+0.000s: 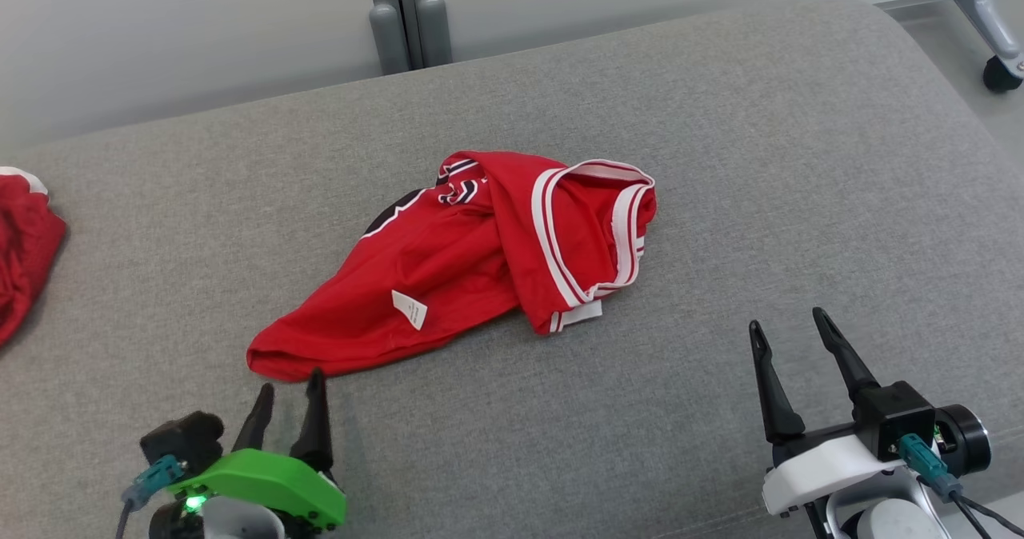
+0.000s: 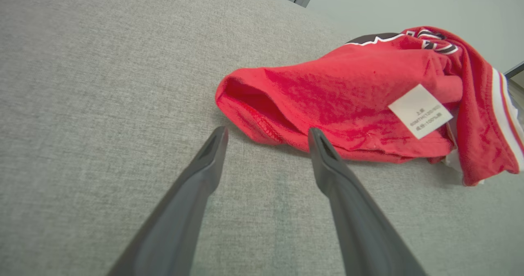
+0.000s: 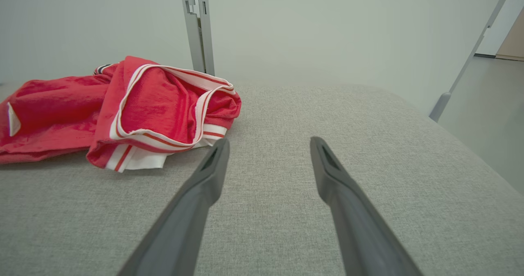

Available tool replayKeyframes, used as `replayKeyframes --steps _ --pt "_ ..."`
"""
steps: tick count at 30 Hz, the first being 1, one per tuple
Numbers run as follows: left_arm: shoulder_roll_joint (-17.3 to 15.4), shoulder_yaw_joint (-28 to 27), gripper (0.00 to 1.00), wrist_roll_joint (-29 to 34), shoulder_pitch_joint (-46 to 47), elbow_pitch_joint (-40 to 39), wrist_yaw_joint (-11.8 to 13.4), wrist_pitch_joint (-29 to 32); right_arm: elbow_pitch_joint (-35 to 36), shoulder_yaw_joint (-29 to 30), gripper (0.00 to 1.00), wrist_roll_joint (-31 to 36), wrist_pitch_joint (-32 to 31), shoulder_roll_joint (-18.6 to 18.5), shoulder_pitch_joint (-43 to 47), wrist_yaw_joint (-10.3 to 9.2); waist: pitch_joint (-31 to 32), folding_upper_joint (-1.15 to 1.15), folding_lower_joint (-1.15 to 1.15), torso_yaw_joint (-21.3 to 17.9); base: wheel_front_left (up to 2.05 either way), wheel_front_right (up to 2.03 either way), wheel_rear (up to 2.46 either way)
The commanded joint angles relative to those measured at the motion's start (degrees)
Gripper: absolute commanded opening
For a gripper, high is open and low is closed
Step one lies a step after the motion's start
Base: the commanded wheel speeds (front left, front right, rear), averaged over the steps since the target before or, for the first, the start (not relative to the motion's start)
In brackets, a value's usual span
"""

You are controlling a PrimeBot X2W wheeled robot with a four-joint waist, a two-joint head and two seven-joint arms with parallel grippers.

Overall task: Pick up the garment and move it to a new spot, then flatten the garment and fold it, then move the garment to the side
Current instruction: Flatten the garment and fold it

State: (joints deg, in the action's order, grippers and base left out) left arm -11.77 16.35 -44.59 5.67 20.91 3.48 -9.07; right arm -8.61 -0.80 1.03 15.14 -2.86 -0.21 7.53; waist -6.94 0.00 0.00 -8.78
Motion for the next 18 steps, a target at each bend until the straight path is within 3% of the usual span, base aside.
replayKeyframes --steps 1,4,8,18 --pt "0.0 1.1 1.0 0.9 -0.8 -3.0 0.4 0.9 0.1 -0.3 1.0 -0.2 0.0 -0.1 0.3 -0.08 -0.1 0.0 0.0 0.2 0.0 0.0 0.0" --pt "1.0 4.2 1.0 1.9 -0.4 -8.4 0.7 4.0 0.1 -0.7 1.0 -0.2 0.0 -0.1 -0.6 -0.08 -0.6 0.0 0.0 0.2 0.0 0.0 0.0" --pt "0.9 7.5 1.0 5.0 3.1 -10.1 1.4 6.5 -0.1 -1.7 1.0 -0.3 0.0 -0.1 -1.8 -0.08 -1.4 0.0 0.0 -0.6 0.0 0.0 0.0" --pt "-1.0 10.3 1.0 9.7 8.5 -1.8 3.7 9.8 -0.2 -1.9 1.0 -1.4 0.0 -0.1 -2.2 -0.08 -3.3 0.0 0.0 -3.8 0.0 0.0 0.0"
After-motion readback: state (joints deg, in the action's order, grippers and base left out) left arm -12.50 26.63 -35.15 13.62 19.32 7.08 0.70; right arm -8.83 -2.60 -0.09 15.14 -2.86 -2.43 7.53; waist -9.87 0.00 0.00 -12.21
